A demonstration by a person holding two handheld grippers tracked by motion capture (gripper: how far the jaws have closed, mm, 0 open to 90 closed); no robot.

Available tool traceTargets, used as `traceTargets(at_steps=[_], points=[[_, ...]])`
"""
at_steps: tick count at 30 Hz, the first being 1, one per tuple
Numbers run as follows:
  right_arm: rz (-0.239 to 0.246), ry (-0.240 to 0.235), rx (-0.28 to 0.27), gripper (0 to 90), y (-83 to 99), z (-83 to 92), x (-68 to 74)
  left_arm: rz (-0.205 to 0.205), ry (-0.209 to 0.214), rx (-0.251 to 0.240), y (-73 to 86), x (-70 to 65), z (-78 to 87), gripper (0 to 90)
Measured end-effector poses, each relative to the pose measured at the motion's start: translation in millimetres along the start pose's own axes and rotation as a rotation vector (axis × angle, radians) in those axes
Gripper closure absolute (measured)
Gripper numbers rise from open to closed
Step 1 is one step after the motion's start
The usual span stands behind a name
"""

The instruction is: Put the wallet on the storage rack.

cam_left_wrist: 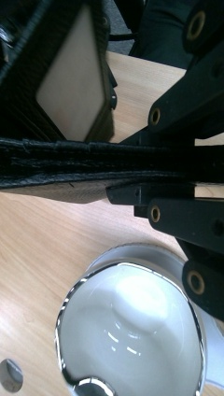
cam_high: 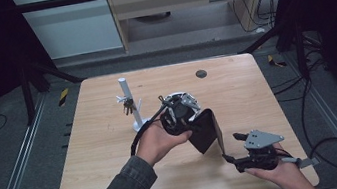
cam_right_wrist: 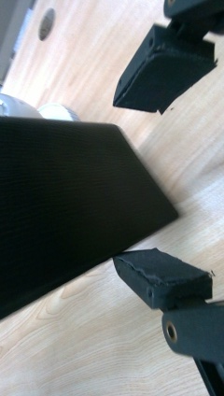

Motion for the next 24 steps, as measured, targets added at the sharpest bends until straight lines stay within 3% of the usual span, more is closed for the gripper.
traceTargets(at_steps=[7,9,14,21,24], points=[[-0.100,0.002,0.022,15.9,17.2,-2.7,-11.5,0.009,-0.014,-0.019,-4.7,6.8,15.9,80.6],[-0.150,0.046,0.057,13.4,25.3,-5.3,-22.0,0.021,-0.021,-0.024,-5.3,11.9,24.9,80.6],[-0.231,0.104,0.064,10.7,32.0,-3.5,-36.7,0.047,-0.027,-0.059,-9.4,18.6,39.3,80.6],[-0.263,0.138,0.086,8.6,38.5,-3.8,-44.4,0.052,-0.037,-0.072,-13.9,22.3,47.8,80.6],[-0.268,0.173,0.112,7.7,42.5,-4.0,-48.8,0.060,-0.041,-0.080,-16.3,25.7,52.3,80.6]])
Point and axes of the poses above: each handheld gripper's, and its own axes: z roughly backward along the jaws, y roughly out of its underside, x roughly to its left, the point moved 7 cm from there along -z, roughly forward along the jaws, and after that the axes turned 5 degrees about -y, right-handed, at the moved point
